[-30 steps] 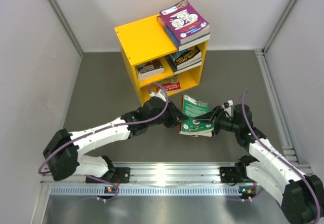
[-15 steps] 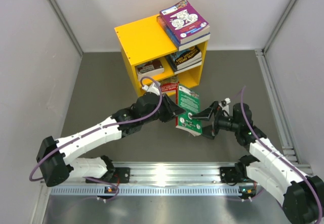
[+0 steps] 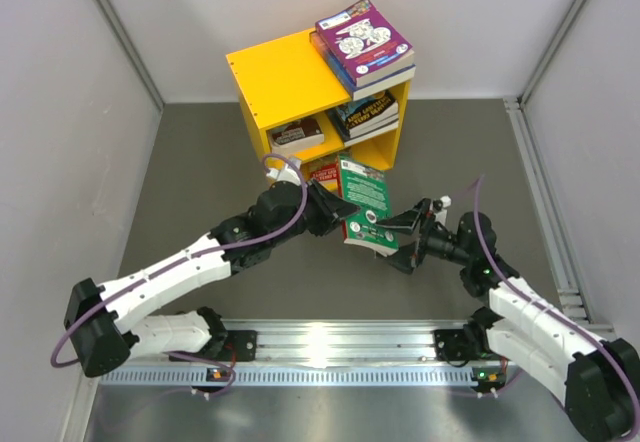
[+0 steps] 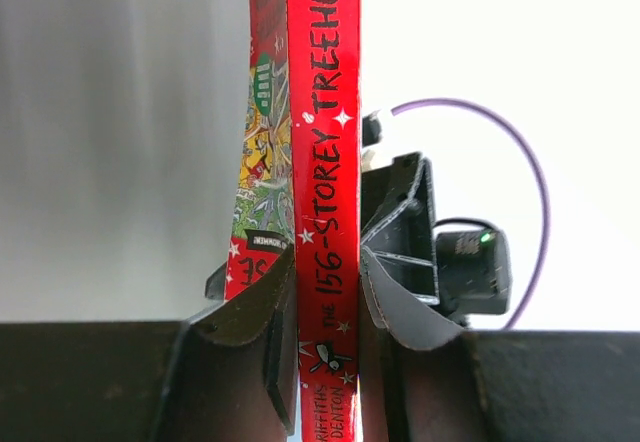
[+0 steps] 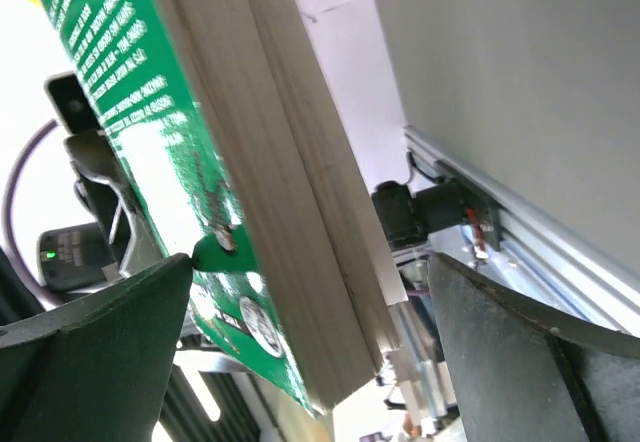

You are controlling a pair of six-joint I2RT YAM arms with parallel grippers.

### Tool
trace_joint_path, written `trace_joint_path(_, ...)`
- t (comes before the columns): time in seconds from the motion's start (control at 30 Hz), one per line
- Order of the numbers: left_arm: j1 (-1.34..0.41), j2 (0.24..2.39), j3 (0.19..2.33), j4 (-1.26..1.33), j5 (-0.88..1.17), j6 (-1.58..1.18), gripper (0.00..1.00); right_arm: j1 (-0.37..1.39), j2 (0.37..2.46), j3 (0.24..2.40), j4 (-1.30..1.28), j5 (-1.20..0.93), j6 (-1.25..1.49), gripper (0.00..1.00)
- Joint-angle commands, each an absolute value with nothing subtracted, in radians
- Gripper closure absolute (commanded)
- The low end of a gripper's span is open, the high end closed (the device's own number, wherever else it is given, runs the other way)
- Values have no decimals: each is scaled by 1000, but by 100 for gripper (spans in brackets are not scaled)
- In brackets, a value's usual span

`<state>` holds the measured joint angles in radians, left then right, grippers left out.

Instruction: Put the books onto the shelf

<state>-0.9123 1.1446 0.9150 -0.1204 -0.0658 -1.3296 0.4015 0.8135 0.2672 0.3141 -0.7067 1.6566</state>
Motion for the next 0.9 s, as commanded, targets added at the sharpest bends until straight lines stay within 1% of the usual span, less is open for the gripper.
trace_joint_path(0.0, -902, 1069, 916, 104, -115, -1422, 100, 431, 796, 249, 454, -677, 1758, 0)
trace_joint_path(0.13, -902, 1054, 890, 123, -129, -1442, 100, 456, 782, 236, 528, -623, 1841, 0)
trace_joint_path(0.37, -900, 1043, 841, 164, -141, -1477, 100, 532, 845, 267, 627, -558, 1902, 0)
trace_joint_path(0.4, -900, 1048, 841, 164, -140, -1476, 100, 541, 850, 270, 632, -554, 1908, 2)
trace_joint_path(0.47, -902, 1049, 844, 149, -137, -1465, 100, 543, 856, 276, 634, -546, 1904, 12)
trace_joint_path(0.5, -900, 1048, 847, 143, -137, -1459, 100, 543, 856, 276, 630, -546, 1902, 23)
trace_joint_path(0.57, -902, 1048, 853, 106, -137, -1437, 100, 543, 856, 272, 617, -552, 1890, 34)
trace_joint_path(0.6, -902, 1043, 859, 86, -138, -1430, 100, 543, 856, 258, 612, -555, 1887, 44)
trace_joint_path(0.77, -902, 1003, 862, 3, -169, -1407, 100, 538, 804, 195, 578, -551, 1885, 58)
trace_joint_path(0.8, -900, 987, 859, -46, -175, -1405, 100, 532, 796, 189, 566, -551, 1882, 62)
trace_joint_path(0.87, -902, 970, 854, -87, -189, -1399, 100, 526, 772, 179, 531, -551, 1875, 62)
